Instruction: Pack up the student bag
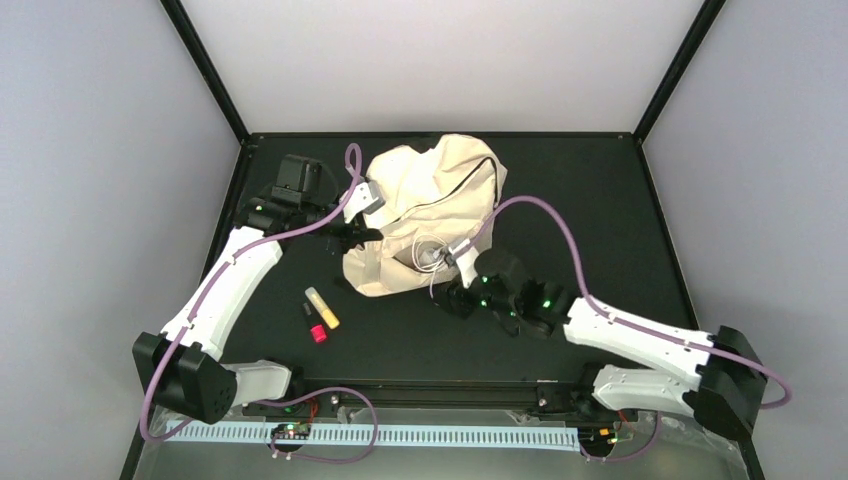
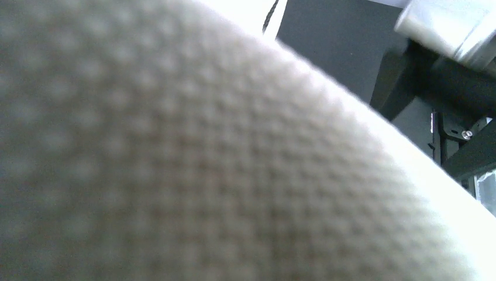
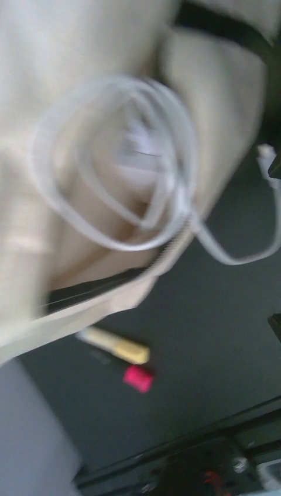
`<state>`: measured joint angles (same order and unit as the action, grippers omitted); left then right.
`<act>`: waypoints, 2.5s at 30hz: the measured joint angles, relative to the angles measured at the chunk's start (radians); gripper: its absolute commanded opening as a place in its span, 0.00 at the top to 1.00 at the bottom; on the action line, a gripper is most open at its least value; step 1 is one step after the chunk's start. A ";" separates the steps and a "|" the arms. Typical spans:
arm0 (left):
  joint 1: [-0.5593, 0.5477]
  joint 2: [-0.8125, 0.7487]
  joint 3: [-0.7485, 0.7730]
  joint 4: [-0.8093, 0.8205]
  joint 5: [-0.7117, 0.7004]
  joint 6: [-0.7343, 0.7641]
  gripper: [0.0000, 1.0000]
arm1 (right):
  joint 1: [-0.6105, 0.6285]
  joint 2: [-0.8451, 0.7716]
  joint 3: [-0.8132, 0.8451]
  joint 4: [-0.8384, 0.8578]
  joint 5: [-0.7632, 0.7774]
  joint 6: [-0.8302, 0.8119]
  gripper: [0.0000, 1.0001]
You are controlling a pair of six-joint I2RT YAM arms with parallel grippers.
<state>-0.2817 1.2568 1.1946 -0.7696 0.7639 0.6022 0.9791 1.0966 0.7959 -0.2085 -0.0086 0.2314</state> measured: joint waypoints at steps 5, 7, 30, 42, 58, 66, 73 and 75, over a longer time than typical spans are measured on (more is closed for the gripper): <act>0.000 0.000 0.000 0.000 0.000 -0.001 0.98 | 0.061 0.052 -0.192 0.154 0.011 0.048 0.46; 0.000 0.000 0.000 0.000 0.001 -0.001 0.98 | 0.075 0.063 -0.203 0.197 0.009 0.043 0.50; 0.000 0.000 0.000 0.000 0.002 0.006 0.98 | 0.076 0.059 -0.147 0.261 0.016 -0.015 0.99; 0.000 -0.001 0.000 0.008 0.003 0.015 0.98 | -0.007 0.222 0.220 0.222 -0.023 -0.248 0.99; 0.000 -0.009 0.000 -0.006 0.006 0.024 0.98 | -0.067 0.467 0.207 0.121 -0.094 -0.402 0.99; -0.011 -0.010 0.000 -0.029 0.027 0.026 0.98 | -0.077 0.435 0.172 0.069 -0.124 -0.449 0.68; -0.008 -0.010 0.000 -0.019 0.025 0.026 0.98 | -0.081 0.265 0.220 -0.088 -0.139 -0.436 0.43; -0.007 -0.010 0.000 -0.015 0.024 0.026 0.98 | -0.080 0.207 0.245 -0.114 -0.157 -0.426 0.43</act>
<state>-0.2890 1.2472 1.1942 -0.7849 0.7883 0.6281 0.8989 1.3033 1.0412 -0.3225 -0.1654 -0.1951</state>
